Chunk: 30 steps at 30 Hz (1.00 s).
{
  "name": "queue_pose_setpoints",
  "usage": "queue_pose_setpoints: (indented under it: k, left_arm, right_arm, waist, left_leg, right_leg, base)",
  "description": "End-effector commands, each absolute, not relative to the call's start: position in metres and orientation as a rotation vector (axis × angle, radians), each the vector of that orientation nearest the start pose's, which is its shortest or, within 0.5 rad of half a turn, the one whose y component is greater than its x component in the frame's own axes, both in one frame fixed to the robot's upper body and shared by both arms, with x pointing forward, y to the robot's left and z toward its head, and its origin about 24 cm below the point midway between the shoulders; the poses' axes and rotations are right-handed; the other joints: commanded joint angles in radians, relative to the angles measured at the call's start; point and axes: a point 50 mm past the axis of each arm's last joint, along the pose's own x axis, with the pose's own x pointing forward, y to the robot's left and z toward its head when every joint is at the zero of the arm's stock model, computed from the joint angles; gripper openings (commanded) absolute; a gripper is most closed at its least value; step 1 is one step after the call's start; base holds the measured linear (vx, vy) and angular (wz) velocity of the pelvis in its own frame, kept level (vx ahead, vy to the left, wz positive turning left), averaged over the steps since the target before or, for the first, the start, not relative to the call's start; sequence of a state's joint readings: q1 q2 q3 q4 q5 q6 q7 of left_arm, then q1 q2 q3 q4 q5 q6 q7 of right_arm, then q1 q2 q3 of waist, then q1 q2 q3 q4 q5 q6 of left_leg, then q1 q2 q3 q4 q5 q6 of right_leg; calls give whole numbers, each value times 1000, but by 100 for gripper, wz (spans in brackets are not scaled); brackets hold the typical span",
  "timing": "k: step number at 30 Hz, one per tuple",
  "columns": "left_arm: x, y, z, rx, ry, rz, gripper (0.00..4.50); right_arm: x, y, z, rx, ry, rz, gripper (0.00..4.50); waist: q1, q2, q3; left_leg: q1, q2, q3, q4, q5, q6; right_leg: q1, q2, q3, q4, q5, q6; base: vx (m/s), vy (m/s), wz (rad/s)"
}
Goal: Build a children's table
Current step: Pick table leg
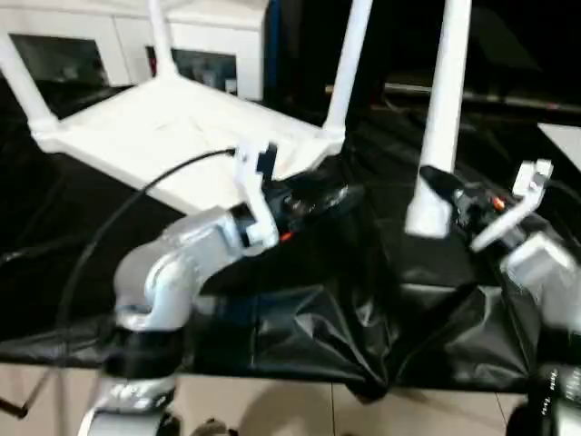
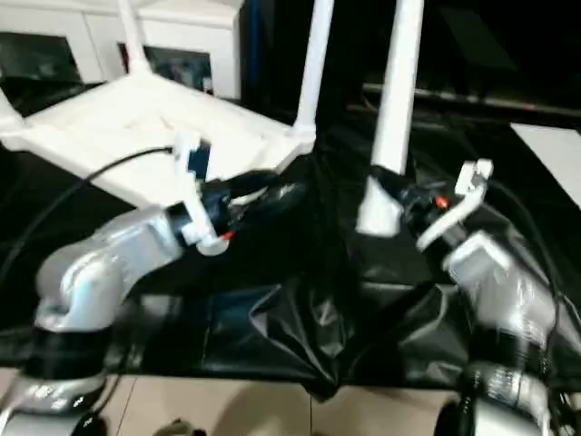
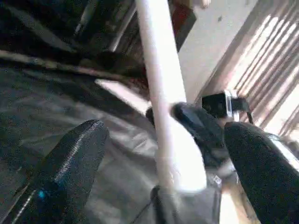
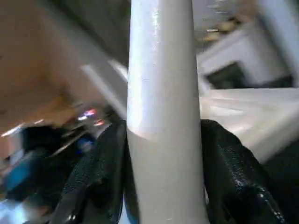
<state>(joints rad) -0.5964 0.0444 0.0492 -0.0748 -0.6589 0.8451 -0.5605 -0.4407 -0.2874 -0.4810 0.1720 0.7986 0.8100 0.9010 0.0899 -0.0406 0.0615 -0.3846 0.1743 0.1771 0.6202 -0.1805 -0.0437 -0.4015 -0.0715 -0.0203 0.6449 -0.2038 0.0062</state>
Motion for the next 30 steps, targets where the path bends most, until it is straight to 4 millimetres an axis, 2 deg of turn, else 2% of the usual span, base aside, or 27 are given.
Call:
queue_pose_setpoints:
  k: [1, 4, 5, 7, 9, 10, 12, 13, 14, 15, 16, 19, 21, 24, 26, 27, 30]
  left_arm:
    - [308, 58, 180, -533, 98, -1097, 450]
    - [311, 53, 188, -580, 93, -1116, 450]
    - [313, 50, 192, -606, 91, -1126, 450]
    - [315, 45, 196, -611, 93, -1142, 450]
    - [316, 43, 197, -610, 99, -1146, 450]
    - [317, 40, 198, -611, 105, -1148, 450]
    - [318, 39, 198, -613, 109, -1148, 450]
    - [318, 39, 196, -604, 115, -1140, 450]
    - [319, 39, 195, -598, 120, -1133, 450]
    - [320, 39, 194, -601, 124, -1119, 450]
    - [323, 40, 193, -594, 124, -1080, 450]
    - [332, 43, 191, -632, 140, -971, 450]
    - [343, 50, 189, -660, 144, -842, 450]
    - [352, 60, 186, -661, 149, -714, 450]
    - [353, 64, 184, -663, 160, -667, 416]
    - [353, 65, 184, -666, 167, -650, 416]
    - [353, 66, 183, -666, 170, -639, 379]
  right_arm:
    - [293, -209, 139, 776, -56, 950, 188]
    - [290, -201, 143, 772, -55, 992, 188]
    - [288, -196, 145, 773, -50, 1022, 188]
    - [287, -190, 146, 764, -34, 1052, 188]
    - [287, -186, 147, 759, -18, 1073, 188]
    - [288, -182, 146, 746, 0, 1086, 188]
    - [288, -179, 145, 736, 14, 1100, 188]
    - [288, -176, 145, 728, 23, 1113, 188]
    - [288, -174, 145, 722, 28, 1120, 188]
    - [289, -171, 145, 702, 38, 1123, 188]
    - [291, -166, 143, 657, 58, 1119, 188]
    - [296, -155, 140, 547, 100, 1101, 188]
    - [304, -146, 142, 495, 107, 1059, 188]
    - [317, -138, 141, 402, 121, 960, 188]
    - [323, -132, 140, 351, 146, 909, 188]
    - [326, -129, 139, 331, 160, 889, 188]
    - [327, -122, 141, 296, 155, 894, 188]
  waist:
    - [3, 0, -62]
    - [4, 0, -64]
    - [6, -7, -66]
    - [8, -6, -69]
    - [10, -12, -68]
    - [11, -9, -69]
    - [12, -10, -70]
    - [12, -20, -71]
    - [15, -14, -73]
    - [16, -13, -74]
    - [16, -16, -73]
    - [16, -16, -72]
    - [18, -19, -72]
    - [16, -16, -71]
    - [15, -16, -71]
    - [13, -15, -72]
    - [16, -15, -75]
  left_leg:
    - [21, 39, -15, -83, -244, -14]
    - [16, 40, -18, -84, -218, -17]
    - [15, 39, -15, -81, -198, -13]
    - [12, 38, -16, -80, -164, -2]
    - [10, 40, -15, -80, -132, 10]
    - [13, 41, -14, -80, -126, 13]
    - [12, 40, -13, -79, -114, 16]
    - [12, 41, -12, -79, -99, 22]
    - [11, 41, -13, -79, -82, 27]
    - [13, 43, -13, -78, -70, 31]
    - [12, 43, -12, -78, -63, 34]
    - [12, 44, -12, -78, -63, 30]
    - [13, 42, -12, -78, -75, 25]
    - [14, 44, -15, -81, -91, 9]
    - [15, 44, -14, -81, -88, -2]
    - [15, 44, -14, -81, -75, -3]
    - [16, 45, -13, -78, -45, 10]
  right_leg:
    - [41, -56, 26, -106, -311, -184]
    - [42, -58, 26, -104, -287, -176]
    - [42, -57, 27, -103, -266, -176]
    - [45, -58, 26, -99, -222, -181]
    - [48, -60, 26, -97, -190, -189]
    - [45, -60, 25, -98, -179, -194]
    - [48, -59, 25, -97, -158, -197]
    - [50, -59, 24, -95, -134, -200]
    - [52, -61, 24, -91, -111, -204]
    - [52, -61, 23, -88, -86, -212]
    - [52, -60, 23, -88, -74, -214]
    - [53, -62, 23, -88, -63, -214]
    - [55, -65, 23, -91, -81, -210]
    - [52, -66, 21, -93, -113, -196]
    - [50, -65, 21, -91, -107, -195]
    - [50, -63, 20, -87, -79, -200]
    - [52, -63, 18, -81, -11, -212]
  base:
    - [0, 0, 0]
    - [0, 0, 0]
    - [0, 0, 0]
    - [0, 0, 0]
    - [0, 0, 0]
    - [0, 0, 0]
    - [0, 0, 0]
    - [0, 0, 0]
    - [0, 0, 0]
    - [0, 0, 0]
    - [0, 0, 0]
    - [0, 0, 0]
    - [0, 0, 0]
    - [0, 0, 0]
    - [0, 0, 0]
    - [0, 0, 0]
    - [0, 0, 0]
